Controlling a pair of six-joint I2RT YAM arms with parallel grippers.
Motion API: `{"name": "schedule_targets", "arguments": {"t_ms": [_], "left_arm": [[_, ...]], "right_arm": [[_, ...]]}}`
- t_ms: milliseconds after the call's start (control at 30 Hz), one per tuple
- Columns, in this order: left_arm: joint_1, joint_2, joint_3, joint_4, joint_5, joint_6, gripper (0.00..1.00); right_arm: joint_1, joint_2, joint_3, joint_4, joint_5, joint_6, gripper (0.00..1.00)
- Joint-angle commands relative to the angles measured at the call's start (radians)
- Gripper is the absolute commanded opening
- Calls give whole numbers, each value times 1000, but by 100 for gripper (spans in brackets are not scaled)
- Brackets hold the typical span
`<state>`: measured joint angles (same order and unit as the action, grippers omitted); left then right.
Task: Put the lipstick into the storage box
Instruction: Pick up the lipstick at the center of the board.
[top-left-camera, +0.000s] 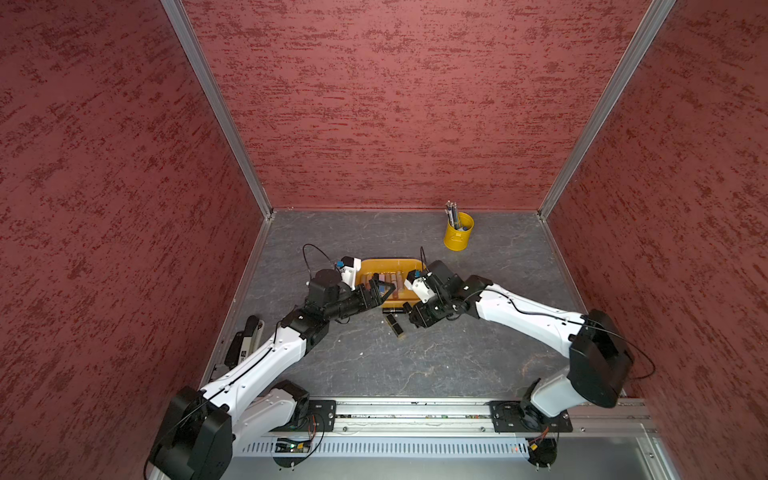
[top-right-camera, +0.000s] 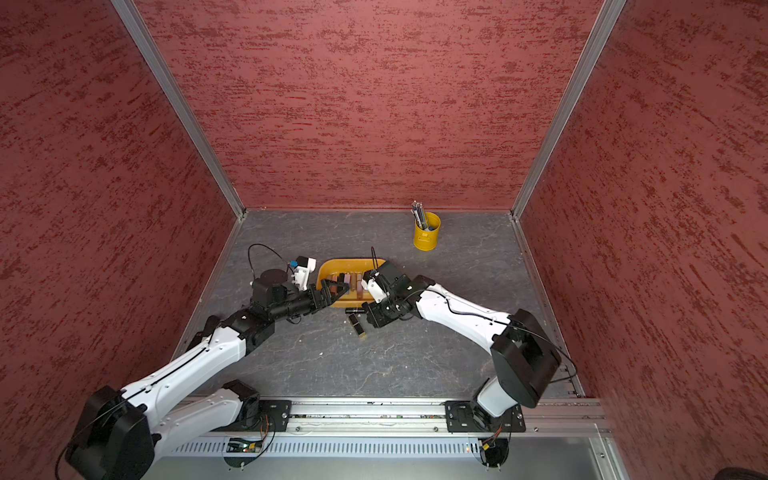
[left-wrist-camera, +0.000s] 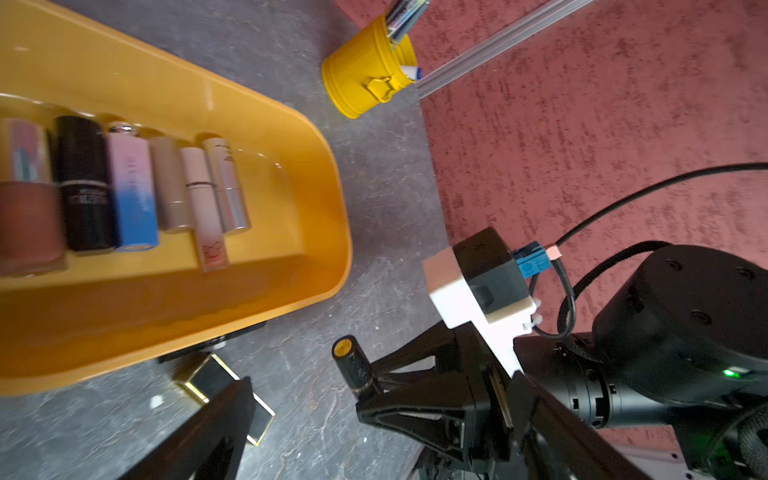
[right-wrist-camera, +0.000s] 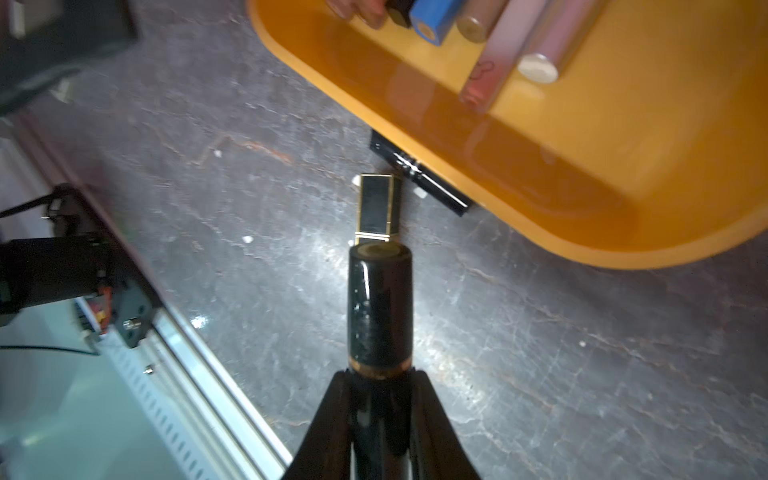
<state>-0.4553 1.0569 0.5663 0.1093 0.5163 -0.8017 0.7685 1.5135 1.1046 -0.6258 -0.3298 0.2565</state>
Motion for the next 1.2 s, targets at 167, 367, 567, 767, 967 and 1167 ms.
{"name": "schedule_targets", "arguments": {"t_ms": [167, 367, 567, 767, 967, 1167], "left_arm": [[3, 126, 59, 334, 140, -56, 100], [-8, 213, 121, 440, 190, -79, 100], [-45, 209, 99, 463, 160, -76, 96], [-51, 173, 81, 405, 131, -50, 95], [-57, 191, 95, 425, 132, -56, 83], [-63, 220, 103, 448, 143, -65, 63]], "right_arm": [[-167, -119, 18, 135, -304, 132, 17], [-244, -119, 23, 287, -472, 245, 17], [-245, -111, -14, 435, -537, 344, 17], [-244, -126, -49, 486, -551, 376, 17], [-241, -128, -62, 497, -560, 386, 17], [-238, -134, -69, 497, -563, 386, 17]]}}
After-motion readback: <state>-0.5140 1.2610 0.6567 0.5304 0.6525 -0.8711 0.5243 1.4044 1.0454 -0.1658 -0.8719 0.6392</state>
